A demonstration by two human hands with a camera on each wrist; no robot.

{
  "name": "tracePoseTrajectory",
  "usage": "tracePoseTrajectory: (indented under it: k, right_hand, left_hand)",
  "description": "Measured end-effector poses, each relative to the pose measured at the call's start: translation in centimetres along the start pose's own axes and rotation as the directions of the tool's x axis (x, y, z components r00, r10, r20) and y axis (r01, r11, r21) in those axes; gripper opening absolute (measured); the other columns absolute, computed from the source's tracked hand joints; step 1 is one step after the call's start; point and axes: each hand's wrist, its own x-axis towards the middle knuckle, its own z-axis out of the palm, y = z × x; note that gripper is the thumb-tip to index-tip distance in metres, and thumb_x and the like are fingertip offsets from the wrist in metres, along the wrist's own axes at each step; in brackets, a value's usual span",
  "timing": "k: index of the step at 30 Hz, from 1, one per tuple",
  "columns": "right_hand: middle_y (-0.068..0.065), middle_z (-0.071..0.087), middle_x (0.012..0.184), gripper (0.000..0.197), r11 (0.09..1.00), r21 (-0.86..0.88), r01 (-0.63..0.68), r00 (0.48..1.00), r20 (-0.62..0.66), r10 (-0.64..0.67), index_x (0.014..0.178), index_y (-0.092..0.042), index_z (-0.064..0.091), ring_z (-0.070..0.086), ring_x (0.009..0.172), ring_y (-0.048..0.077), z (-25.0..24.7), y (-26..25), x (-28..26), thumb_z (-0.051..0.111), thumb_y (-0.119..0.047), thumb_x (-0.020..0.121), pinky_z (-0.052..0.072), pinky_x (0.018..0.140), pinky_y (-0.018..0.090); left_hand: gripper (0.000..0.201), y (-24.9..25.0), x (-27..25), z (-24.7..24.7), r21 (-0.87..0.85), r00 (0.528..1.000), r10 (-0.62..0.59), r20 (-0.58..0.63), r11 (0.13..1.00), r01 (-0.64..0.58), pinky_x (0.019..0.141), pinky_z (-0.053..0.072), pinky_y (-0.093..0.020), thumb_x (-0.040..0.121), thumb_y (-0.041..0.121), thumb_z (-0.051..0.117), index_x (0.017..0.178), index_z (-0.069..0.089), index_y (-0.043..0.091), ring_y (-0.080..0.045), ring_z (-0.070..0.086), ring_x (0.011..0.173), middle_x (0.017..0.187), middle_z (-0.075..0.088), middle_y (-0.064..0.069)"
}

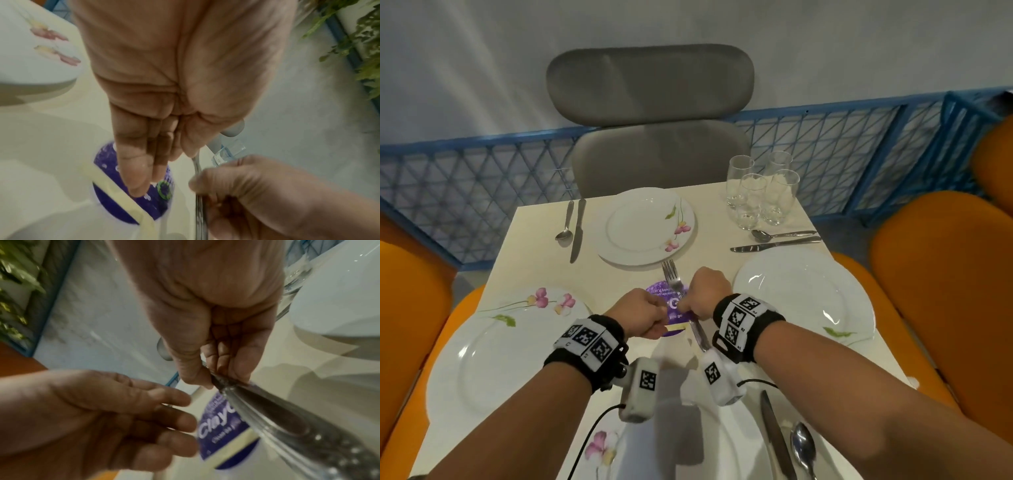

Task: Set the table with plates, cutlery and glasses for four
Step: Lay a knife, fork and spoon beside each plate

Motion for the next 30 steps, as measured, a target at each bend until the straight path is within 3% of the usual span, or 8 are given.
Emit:
tracePoseTrajectory:
  k: [2, 4, 7, 11, 16, 22, 27, 30]
  right_hand:
    - [0.007, 0.065, 0.060, 0.023, 0.994, 0.113, 0.000, 1.000, 0.008, 0.000, 0.065, -0.006, 0.063, 0.064, 0.056, 0.021, -0.6, -0.5, -0.5, 0.079, -0.021, 0.064, 0.055, 0.055, 0.028]
    - [0.014, 0.070, 0.065, 0.024, 0.970, 0.244, -0.004, 1.000, 0.013, 0.001, 0.075, 0.003, 0.069, 0.070, 0.060, 0.027, -0.9, -0.7, -0.8, 0.078, -0.017, 0.065, 0.061, 0.063, 0.038]
    - [0.022, 0.071, 0.071, 0.026, 0.919, 0.393, -0.024, 1.000, 0.023, 0.016, 0.081, 0.009, 0.070, 0.069, 0.060, 0.032, -1.2, -0.6, -1.3, 0.079, -0.009, 0.065, 0.060, 0.066, 0.049]
    - [0.021, 0.071, 0.073, 0.019, 0.875, 0.484, -0.019, 0.999, 0.034, 0.002, 0.079, 0.006, 0.070, 0.063, 0.059, 0.026, -1.5, -0.1, -2.0, 0.080, -0.009, 0.073, 0.059, 0.069, 0.041]
    - [0.017, 0.071, 0.070, 0.016, 0.893, 0.450, 0.004, 0.998, -0.053, 0.023, 0.075, -0.001, 0.071, 0.064, 0.057, 0.021, -1.6, 0.2, -2.2, 0.082, -0.014, 0.073, 0.059, 0.066, 0.036]
    - [0.016, 0.066, 0.070, 0.019, 0.880, 0.476, -0.014, 0.997, -0.065, 0.051, 0.080, 0.005, 0.069, 0.060, 0.061, 0.022, -1.4, 0.8, -2.0, 0.077, -0.011, 0.076, 0.053, 0.064, 0.034]
    - [0.013, 0.063, 0.068, 0.013, 0.869, 0.495, -0.008, 0.995, -0.080, 0.055, 0.070, -0.005, 0.064, 0.060, 0.061, 0.024, -1.4, 1.1, -2.0, 0.071, -0.008, 0.081, 0.057, 0.066, 0.038]
    - [0.013, 0.062, 0.073, 0.014, 0.871, 0.491, 0.020, 0.991, -0.125, 0.047, 0.072, -0.006, 0.061, 0.062, 0.063, 0.025, -1.9, 2.0, -2.0, 0.063, -0.005, 0.086, 0.058, 0.068, 0.040]
  left_hand:
    - [0.019, 0.3, -0.3, 0.6, -0.131, 0.996, 0.005, 0.084, 0.991, 0.006, 0.086, 0.053, -0.040, 0.092, -0.005, 0.048, 0.103, 0.063, -0.007, -0.030, 0.060, 0.081, 0.090, 0.062, -0.022]
    - [0.023, 0.6, -0.5, 1.1, -0.216, 0.984, 0.036, 0.172, 0.976, 0.002, 0.081, 0.053, -0.037, 0.092, -0.005, 0.048, 0.112, 0.061, -0.005, -0.031, 0.057, 0.086, 0.097, 0.061, -0.023]
    - [0.026, 0.9, -0.6, 1.4, -0.263, 0.983, 0.082, 0.161, 0.964, -0.037, 0.082, 0.056, -0.041, 0.092, -0.008, 0.046, 0.113, 0.059, -0.003, -0.030, 0.066, 0.083, 0.098, 0.067, -0.022]
    - [0.026, 1.0, -0.9, 1.5, -0.301, 0.984, 0.103, 0.143, 0.952, -0.056, 0.071, 0.057, -0.038, 0.092, -0.009, 0.047, 0.113, 0.059, 0.000, -0.030, 0.068, 0.082, 0.096, 0.069, -0.021]
    - [0.024, 1.1, -1.1, 2.1, -0.327, 0.985, 0.093, 0.144, 0.944, -0.042, 0.086, 0.054, -0.047, 0.093, -0.009, 0.048, 0.114, 0.058, -0.001, -0.031, 0.062, 0.090, 0.096, 0.066, -0.018]
    - [0.029, 1.2, -1.1, 2.1, -0.359, 0.988, 0.070, 0.139, 0.933, -0.016, 0.079, 0.055, -0.044, 0.091, -0.007, 0.053, 0.118, 0.059, 0.002, -0.032, 0.063, 0.088, 0.099, 0.067, -0.019]
    - [0.029, 1.3, -1.0, 1.9, -0.379, 0.992, 0.062, 0.114, 0.925, -0.014, 0.090, 0.052, -0.052, 0.091, -0.008, 0.052, 0.119, 0.057, -0.002, -0.036, 0.062, 0.092, 0.105, 0.064, -0.025]
    - [0.026, 1.2, -0.7, 1.7, -0.407, 0.996, 0.048, 0.081, 0.913, -0.011, 0.071, 0.060, -0.039, 0.091, -0.011, 0.051, 0.114, 0.059, -0.002, -0.031, 0.065, 0.076, 0.089, 0.065, -0.021]
